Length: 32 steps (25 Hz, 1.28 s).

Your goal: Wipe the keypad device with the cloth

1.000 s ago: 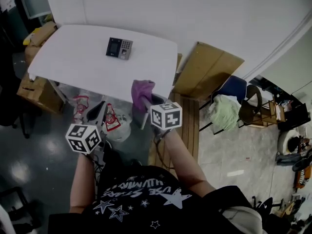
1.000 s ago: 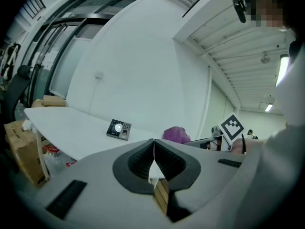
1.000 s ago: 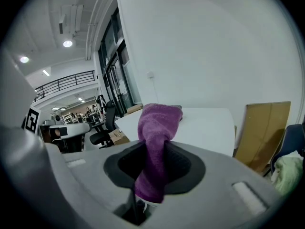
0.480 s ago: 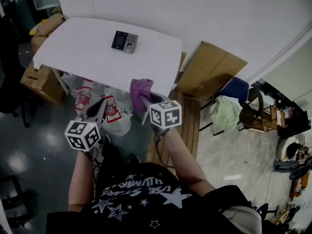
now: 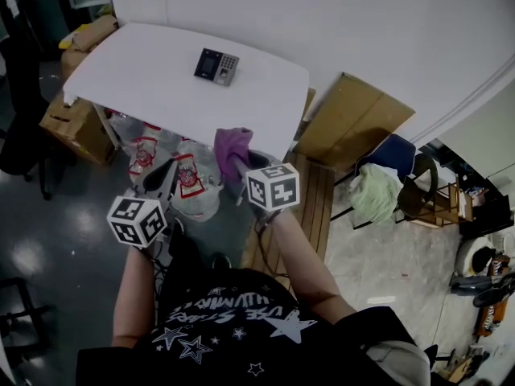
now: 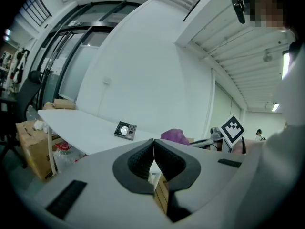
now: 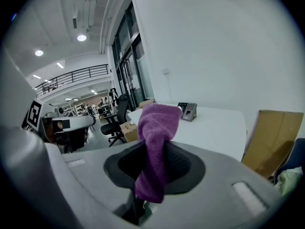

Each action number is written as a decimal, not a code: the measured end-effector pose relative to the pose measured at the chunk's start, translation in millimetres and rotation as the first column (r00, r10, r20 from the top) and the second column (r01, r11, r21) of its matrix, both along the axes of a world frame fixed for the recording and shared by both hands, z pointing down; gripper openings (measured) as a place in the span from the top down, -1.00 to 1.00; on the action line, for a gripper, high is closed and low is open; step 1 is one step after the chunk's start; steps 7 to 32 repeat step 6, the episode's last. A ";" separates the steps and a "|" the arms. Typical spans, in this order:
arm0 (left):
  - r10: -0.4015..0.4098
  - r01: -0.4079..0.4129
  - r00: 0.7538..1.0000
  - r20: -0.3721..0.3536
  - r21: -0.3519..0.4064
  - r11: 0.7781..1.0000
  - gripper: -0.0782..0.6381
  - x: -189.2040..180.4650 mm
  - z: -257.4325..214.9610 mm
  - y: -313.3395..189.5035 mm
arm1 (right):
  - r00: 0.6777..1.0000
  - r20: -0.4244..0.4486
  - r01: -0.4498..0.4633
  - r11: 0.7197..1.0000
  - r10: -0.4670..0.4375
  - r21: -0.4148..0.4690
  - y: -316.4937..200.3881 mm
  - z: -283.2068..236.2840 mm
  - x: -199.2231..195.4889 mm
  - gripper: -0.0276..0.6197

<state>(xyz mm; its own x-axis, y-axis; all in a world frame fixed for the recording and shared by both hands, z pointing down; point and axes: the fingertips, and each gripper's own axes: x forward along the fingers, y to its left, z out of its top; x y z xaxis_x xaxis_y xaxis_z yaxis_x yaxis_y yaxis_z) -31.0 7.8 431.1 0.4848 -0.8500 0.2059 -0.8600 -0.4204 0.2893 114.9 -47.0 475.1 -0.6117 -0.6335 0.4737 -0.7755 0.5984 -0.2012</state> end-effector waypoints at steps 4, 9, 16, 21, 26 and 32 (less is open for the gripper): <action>-0.003 0.003 1.000 -0.002 0.001 1.000 0.76 -2.4 -0.3 2.5 | 1.000 0.016 0.010 1.000 -0.010 0.004 5.8 -6.7 -1.5 0.61; -0.004 0.004 1.000 -0.002 0.002 1.000 0.76 -4.2 -0.7 3.5 | 1.000 0.026 0.010 1.000 -0.010 0.007 6.8 -9.2 -2.8 0.61; -0.004 0.004 1.000 -0.002 0.002 1.000 0.76 -4.2 -0.7 3.5 | 1.000 0.026 0.010 1.000 -0.010 0.007 6.8 -9.2 -2.8 0.61; -0.004 0.004 1.000 -0.002 0.002 1.000 0.76 -4.2 -0.7 3.5 | 1.000 0.026 0.010 1.000 -0.010 0.007 6.8 -9.2 -2.8 0.61; -0.004 0.004 1.000 -0.002 0.002 1.000 0.76 -4.2 -0.7 3.5 | 1.000 0.026 0.010 1.000 -0.010 0.007 6.8 -9.2 -2.8 0.61; -0.004 0.004 1.000 -0.002 0.002 1.000 0.76 -4.2 -0.7 3.5 | 1.000 0.026 0.010 1.000 -0.010 0.007 6.8 -9.2 -2.8 0.61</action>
